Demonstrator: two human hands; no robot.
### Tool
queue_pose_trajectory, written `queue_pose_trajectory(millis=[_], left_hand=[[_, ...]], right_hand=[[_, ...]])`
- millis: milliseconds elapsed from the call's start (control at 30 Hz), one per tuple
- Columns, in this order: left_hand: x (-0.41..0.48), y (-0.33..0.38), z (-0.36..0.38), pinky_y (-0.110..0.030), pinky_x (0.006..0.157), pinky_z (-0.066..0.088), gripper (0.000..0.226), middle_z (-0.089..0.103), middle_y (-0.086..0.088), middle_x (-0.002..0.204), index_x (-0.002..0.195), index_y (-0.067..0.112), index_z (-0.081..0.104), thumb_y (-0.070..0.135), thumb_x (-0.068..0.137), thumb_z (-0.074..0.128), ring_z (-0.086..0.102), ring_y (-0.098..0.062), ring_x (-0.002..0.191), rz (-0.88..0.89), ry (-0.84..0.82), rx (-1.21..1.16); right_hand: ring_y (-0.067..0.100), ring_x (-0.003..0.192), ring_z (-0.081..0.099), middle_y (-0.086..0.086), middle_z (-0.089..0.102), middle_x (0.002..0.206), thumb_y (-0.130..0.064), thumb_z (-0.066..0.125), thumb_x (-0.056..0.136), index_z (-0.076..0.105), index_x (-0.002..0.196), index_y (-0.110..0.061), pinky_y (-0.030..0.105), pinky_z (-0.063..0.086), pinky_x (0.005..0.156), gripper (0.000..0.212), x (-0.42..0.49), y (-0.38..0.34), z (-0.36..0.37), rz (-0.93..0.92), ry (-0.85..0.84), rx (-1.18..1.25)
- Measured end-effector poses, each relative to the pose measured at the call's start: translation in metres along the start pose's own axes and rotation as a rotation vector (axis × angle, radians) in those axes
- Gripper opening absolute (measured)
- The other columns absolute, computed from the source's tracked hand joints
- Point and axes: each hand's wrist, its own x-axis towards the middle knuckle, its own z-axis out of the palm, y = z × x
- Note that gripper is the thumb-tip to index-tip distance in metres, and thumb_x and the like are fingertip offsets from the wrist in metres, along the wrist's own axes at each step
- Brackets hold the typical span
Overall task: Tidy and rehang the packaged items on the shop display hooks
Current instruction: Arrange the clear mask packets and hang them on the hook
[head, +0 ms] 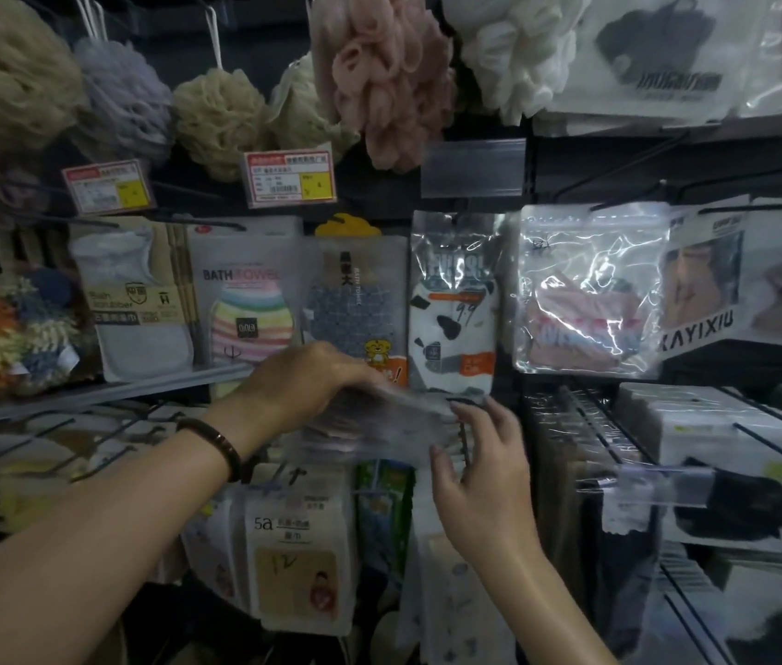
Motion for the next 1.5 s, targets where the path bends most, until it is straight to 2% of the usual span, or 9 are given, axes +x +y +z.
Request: queue_pose_trajectory(millis=[133,300,500,767,900,967,1067,1267,1500], left_hand=[[-0.011,0.018,-0.003,-0.042,0.078,0.061,0.052,0.08,-0.001,0.126,0.137,0.034,0.073,0.004,0.096,0.06,0.079,-0.029,0.103,-0.042,0.328,0.068],[-0.023,0.068,-0.005,-0.04,0.069,0.064,0.049,0.084,-0.002,0.112,0.144,0.026,0.069,0.01,0.1,0.059,0.08,-0.021,0.082,-0.193,0.532,-0.148],[-0.024,0.137,-0.025,-0.014,0.066,0.06,0.024,0.081,0.019,0.095,0.122,0.03,0.076,0.019,0.101,0.073,0.076,0.004,0.079,-0.497,0.676,-0.562],[-0.018,0.179,-0.04,-0.047,0.082,0.068,0.017,0.084,0.001,0.103,0.114,0.024,0.077,0.035,0.104,0.07,0.082,-0.024,0.096,-0.607,0.518,-1.258],[-0.012,0.165,-0.029,-0.035,0.094,0.06,0.021,0.08,0.015,0.114,0.121,0.032,0.074,0.041,0.105,0.064,0.075,-0.009,0.111,-0.628,0.547,-1.261],[-0.003,0.154,-0.024,-0.02,0.096,0.053,0.032,0.072,0.03,0.113,0.127,0.039,0.062,0.037,0.097,0.075,0.067,0.008,0.111,-0.719,0.531,-1.15],[0.009,0.144,-0.016,-0.029,0.107,0.046,0.051,0.052,0.034,0.133,0.139,0.047,0.048,0.045,0.094,0.072,0.055,0.002,0.129,-0.75,0.366,-1.164],[0.024,0.173,-0.013,-0.054,0.083,0.068,0.034,0.078,-0.002,0.129,0.138,0.022,0.064,0.022,0.103,0.062,0.078,-0.03,0.112,-0.58,0.262,-1.571],[0.042,0.204,-0.006,-0.055,0.059,0.068,0.033,0.074,0.002,0.136,0.137,0.032,0.061,0.028,0.104,0.064,0.077,-0.053,0.084,-0.49,0.17,-1.702]], right_hand=[[0.017,0.129,0.051,-0.003,0.044,0.135,-0.011,0.083,0.087,0.065,0.133,-0.021,0.022,0.044,0.105,0.05,-0.018,-0.004,0.005,-0.123,0.275,0.043],[0.01,0.14,0.043,0.0,0.044,0.15,-0.01,0.084,0.084,0.051,0.154,-0.02,0.005,0.024,0.117,0.078,-0.018,-0.006,0.016,-0.235,0.165,0.073],[0.031,0.161,0.021,0.008,0.022,0.174,-0.033,0.082,0.085,0.029,0.168,-0.032,0.052,0.033,0.125,0.099,-0.014,-0.008,0.006,-0.332,0.109,-0.008],[0.019,0.14,0.058,-0.009,0.059,0.155,-0.002,0.051,0.089,0.055,0.155,-0.033,0.05,0.055,0.107,0.073,-0.012,0.008,-0.038,-0.382,0.239,-0.055],[0.002,0.106,0.073,-0.026,0.073,0.121,-0.009,0.069,0.102,0.061,0.14,-0.042,0.04,0.064,0.086,0.051,-0.007,0.003,-0.083,-0.245,0.086,0.271],[0.009,0.105,0.076,-0.019,0.076,0.12,-0.012,0.074,0.099,0.067,0.133,-0.036,0.034,0.065,0.083,0.043,-0.006,-0.003,-0.103,-0.145,0.044,0.474],[0.029,0.095,0.08,0.006,0.082,0.108,0.001,0.078,0.09,0.074,0.12,-0.019,0.039,0.067,0.072,0.037,-0.004,-0.001,-0.13,0.027,0.018,0.708],[0.033,0.047,0.066,0.023,0.078,0.082,0.0,0.075,0.09,0.068,0.114,-0.006,0.034,0.052,0.037,0.026,-0.006,0.006,-0.174,0.191,-0.02,0.793],[0.045,0.068,0.075,0.021,0.079,0.095,-0.003,0.078,0.088,0.066,0.119,-0.013,0.042,0.058,0.045,0.035,-0.012,0.027,-0.202,0.167,0.122,0.735]])
